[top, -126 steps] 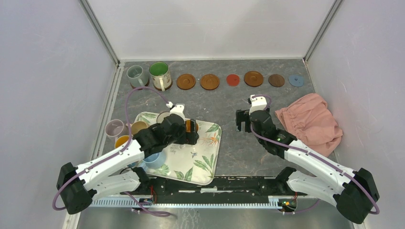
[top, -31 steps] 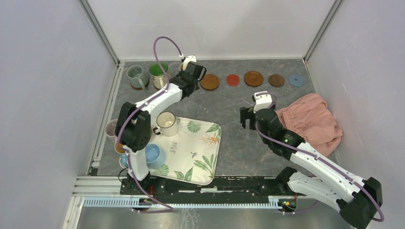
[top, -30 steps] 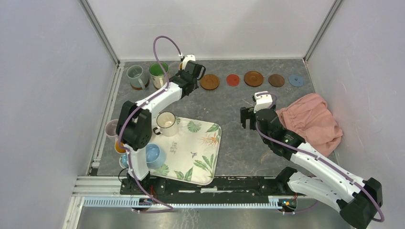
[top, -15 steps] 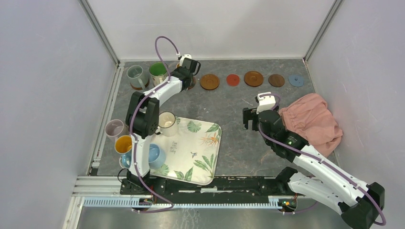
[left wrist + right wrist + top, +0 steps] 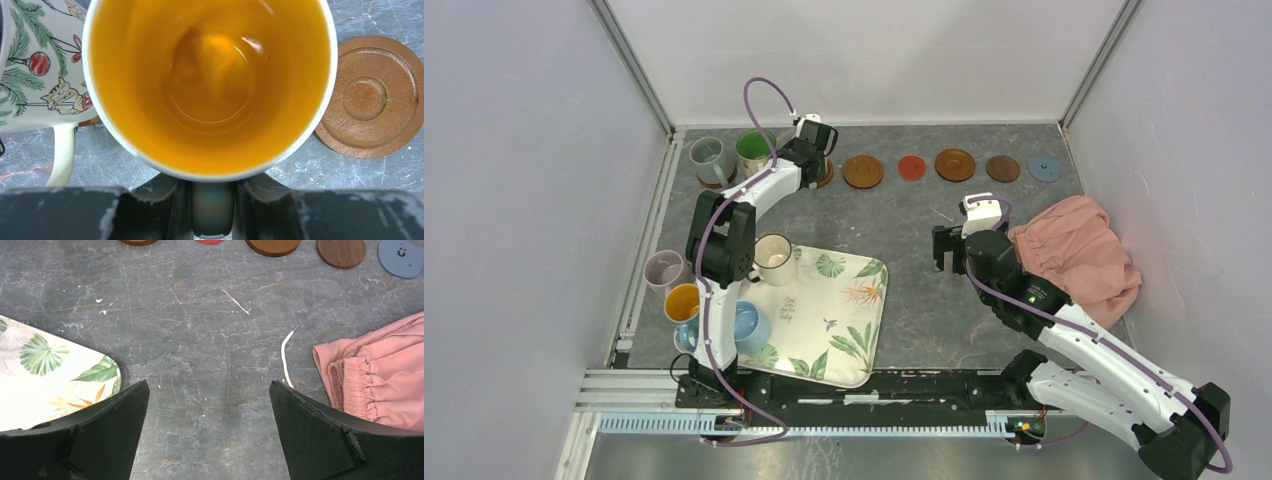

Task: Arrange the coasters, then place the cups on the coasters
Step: Place the cup on the coaster, then pick up the cup from the tray.

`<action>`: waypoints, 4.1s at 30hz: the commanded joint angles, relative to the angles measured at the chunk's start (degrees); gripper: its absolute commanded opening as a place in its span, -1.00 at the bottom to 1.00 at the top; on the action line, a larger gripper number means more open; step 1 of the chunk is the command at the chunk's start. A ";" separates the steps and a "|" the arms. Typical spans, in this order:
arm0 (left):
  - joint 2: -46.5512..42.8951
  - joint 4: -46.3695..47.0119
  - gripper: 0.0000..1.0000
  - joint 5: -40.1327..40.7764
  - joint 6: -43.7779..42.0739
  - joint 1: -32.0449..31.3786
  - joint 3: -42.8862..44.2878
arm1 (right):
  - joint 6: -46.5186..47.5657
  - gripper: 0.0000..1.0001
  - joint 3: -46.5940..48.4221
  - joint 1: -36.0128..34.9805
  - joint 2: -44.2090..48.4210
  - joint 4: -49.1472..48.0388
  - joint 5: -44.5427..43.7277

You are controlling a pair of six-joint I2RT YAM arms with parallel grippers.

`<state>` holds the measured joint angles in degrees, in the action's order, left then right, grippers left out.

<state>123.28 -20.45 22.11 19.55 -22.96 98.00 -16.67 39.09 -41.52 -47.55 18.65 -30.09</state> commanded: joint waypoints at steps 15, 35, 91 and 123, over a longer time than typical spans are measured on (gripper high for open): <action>0.86 5.39 -0.92 0.64 -2.20 0.51 5.80 | -0.08 0.96 2.31 0.06 0.09 -0.44 -1.30; -1.73 4.54 -0.84 1.34 -2.54 0.80 3.85 | -0.10 0.96 1.43 0.09 -0.16 -1.23 -0.93; -16.24 -0.87 0.99 -7.26 0.96 0.22 -3.64 | -0.01 0.96 -0.16 0.03 0.62 -3.89 -1.55; -66.12 -5.68 0.99 -8.31 12.22 -0.71 -51.73 | -4.73 0.96 -6.46 0.08 0.64 -13.15 -3.09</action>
<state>61.14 -26.17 12.14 27.22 -23.59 49.21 -19.53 32.99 -41.52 -46.65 8.97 -32.84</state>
